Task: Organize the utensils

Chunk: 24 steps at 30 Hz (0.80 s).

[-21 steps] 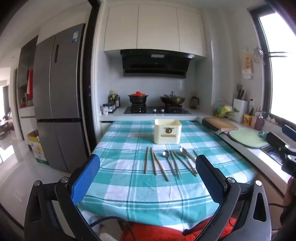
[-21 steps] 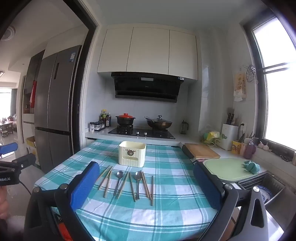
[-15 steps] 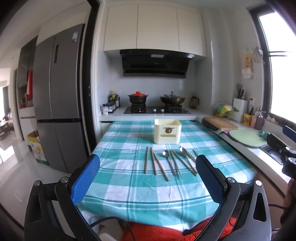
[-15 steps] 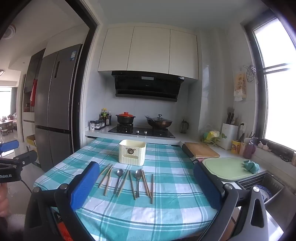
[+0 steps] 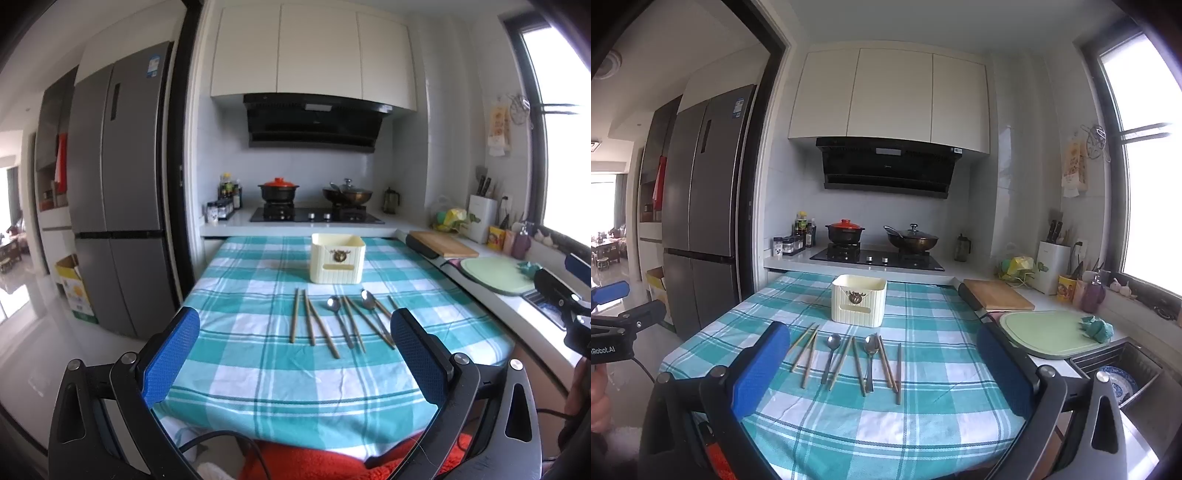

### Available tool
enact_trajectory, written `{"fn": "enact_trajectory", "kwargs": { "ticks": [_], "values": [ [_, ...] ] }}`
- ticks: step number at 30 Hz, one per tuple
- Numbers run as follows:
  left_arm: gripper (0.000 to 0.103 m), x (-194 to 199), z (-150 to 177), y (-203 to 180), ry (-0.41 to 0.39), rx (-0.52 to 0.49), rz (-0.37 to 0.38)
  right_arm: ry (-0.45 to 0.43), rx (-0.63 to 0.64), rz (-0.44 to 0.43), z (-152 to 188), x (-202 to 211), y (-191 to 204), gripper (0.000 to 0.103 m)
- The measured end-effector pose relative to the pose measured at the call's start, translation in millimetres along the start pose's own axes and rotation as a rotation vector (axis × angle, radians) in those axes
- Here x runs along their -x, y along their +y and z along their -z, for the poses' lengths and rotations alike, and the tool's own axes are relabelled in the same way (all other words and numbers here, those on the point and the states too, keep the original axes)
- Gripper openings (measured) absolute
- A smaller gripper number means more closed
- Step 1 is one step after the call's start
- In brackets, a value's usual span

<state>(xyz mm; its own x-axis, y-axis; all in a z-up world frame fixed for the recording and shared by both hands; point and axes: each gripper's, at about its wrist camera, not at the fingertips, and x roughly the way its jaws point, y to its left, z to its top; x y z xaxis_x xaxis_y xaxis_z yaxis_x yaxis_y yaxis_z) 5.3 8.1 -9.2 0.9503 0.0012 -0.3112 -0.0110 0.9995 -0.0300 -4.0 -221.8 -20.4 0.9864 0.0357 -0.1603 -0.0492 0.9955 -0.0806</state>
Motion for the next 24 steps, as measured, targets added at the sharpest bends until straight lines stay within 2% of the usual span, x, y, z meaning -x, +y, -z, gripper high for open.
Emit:
{"fn": "enact_trajectory", "kwargs": {
  "ticks": [24],
  "values": [
    [0.103, -3, -3, -5, 0.019, -0.006, 0.004, 0.017, -0.03, 0.005, -4, -5, -15, 0.103]
  ]
}}
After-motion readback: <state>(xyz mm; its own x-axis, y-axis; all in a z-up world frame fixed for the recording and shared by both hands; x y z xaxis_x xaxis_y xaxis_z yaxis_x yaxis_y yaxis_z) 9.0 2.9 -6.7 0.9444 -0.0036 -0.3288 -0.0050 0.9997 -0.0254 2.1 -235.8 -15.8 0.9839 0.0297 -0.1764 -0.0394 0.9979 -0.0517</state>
